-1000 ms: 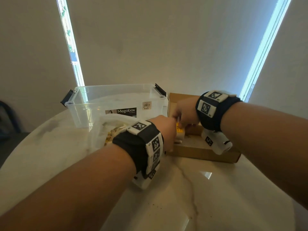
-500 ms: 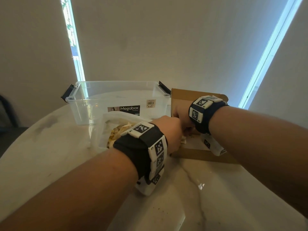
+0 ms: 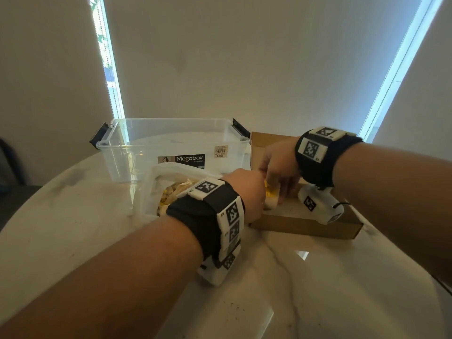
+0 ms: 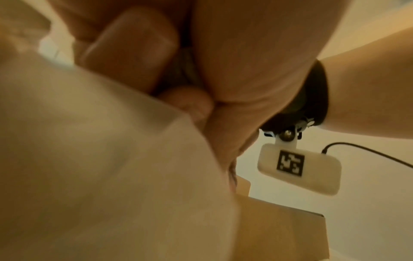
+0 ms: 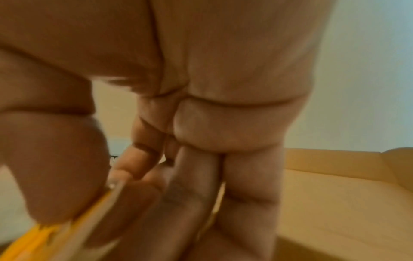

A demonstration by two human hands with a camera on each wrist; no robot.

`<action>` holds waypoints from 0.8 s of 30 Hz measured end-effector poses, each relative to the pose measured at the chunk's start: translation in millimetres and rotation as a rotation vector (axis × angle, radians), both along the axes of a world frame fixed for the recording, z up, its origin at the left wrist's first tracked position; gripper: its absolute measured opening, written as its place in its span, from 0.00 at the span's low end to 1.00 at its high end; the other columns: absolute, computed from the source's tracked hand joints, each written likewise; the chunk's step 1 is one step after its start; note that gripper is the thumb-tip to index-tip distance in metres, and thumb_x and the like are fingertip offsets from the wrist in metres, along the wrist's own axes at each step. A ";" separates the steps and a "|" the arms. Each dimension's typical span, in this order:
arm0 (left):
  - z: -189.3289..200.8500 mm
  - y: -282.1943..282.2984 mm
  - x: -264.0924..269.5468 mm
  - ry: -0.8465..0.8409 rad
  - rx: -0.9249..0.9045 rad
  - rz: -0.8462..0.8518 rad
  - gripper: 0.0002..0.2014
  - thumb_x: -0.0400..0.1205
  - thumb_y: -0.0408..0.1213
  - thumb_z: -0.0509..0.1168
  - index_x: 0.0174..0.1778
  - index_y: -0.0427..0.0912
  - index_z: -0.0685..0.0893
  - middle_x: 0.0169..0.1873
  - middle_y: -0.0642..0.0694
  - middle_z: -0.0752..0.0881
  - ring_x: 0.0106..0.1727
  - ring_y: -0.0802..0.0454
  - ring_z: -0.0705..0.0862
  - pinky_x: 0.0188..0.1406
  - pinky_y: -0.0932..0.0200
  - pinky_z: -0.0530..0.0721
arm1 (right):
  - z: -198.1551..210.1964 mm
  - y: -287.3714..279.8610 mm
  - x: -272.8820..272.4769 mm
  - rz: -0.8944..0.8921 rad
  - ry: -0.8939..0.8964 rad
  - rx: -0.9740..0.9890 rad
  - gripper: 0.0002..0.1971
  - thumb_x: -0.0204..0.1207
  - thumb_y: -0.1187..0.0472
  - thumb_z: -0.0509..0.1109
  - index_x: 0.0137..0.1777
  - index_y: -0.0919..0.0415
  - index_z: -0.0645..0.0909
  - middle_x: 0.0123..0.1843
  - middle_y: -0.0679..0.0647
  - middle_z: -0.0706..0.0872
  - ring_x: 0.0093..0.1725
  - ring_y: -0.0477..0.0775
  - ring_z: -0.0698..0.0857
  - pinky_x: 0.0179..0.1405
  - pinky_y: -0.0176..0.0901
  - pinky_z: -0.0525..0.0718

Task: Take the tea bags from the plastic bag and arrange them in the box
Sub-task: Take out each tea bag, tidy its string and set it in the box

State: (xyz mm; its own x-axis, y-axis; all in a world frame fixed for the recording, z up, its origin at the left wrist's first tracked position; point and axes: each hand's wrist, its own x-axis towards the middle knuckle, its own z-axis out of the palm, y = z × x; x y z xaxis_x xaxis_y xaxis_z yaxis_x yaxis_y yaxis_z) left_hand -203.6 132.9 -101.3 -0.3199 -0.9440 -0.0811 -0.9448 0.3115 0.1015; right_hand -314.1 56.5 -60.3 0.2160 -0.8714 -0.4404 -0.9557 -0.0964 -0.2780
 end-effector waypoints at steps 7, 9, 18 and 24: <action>0.0 0.4 -0.8 0.019 0.007 -0.045 0.12 0.84 0.37 0.67 0.62 0.41 0.87 0.60 0.43 0.87 0.60 0.44 0.85 0.63 0.51 0.84 | -27.8 -16.9 13.7 0.140 0.289 -0.205 0.03 0.76 0.63 0.78 0.44 0.58 0.87 0.38 0.53 0.91 0.32 0.49 0.88 0.35 0.43 0.85; 0.2 0.8 0.0 0.016 -0.001 -0.055 0.13 0.85 0.37 0.67 0.64 0.41 0.86 0.61 0.43 0.86 0.61 0.44 0.84 0.64 0.52 0.84 | -27.7 -19.8 15.7 0.212 0.390 -0.252 0.10 0.76 0.57 0.78 0.56 0.57 0.88 0.47 0.51 0.90 0.46 0.53 0.90 0.52 0.50 0.89; 2.5 -1.4 14.5 0.325 0.040 0.041 0.11 0.84 0.41 0.68 0.58 0.42 0.89 0.53 0.46 0.88 0.52 0.50 0.86 0.53 0.56 0.86 | -2.2 -12.4 0.4 0.082 0.193 -0.335 0.06 0.75 0.61 0.77 0.50 0.59 0.86 0.46 0.54 0.91 0.44 0.54 0.91 0.53 0.50 0.91; 15.6 -17.5 44.6 1.442 0.609 0.403 0.04 0.77 0.29 0.64 0.46 0.37 0.78 0.35 0.42 0.79 0.26 0.55 0.68 0.16 0.65 0.68 | 49.7 12.0 -12.0 0.061 -0.202 -0.400 0.04 0.74 0.62 0.79 0.46 0.55 0.87 0.40 0.53 0.92 0.35 0.48 0.91 0.42 0.43 0.87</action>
State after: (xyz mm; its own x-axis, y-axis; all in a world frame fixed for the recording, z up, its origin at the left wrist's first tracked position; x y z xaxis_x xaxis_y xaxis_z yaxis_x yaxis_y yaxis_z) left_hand -159.0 115.4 -85.8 -0.2101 -0.9230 -0.3225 0.0352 -0.3367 0.9409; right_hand -326.2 68.5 -10.5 0.3193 -0.9475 -0.0156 -0.8754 -0.2886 -0.3877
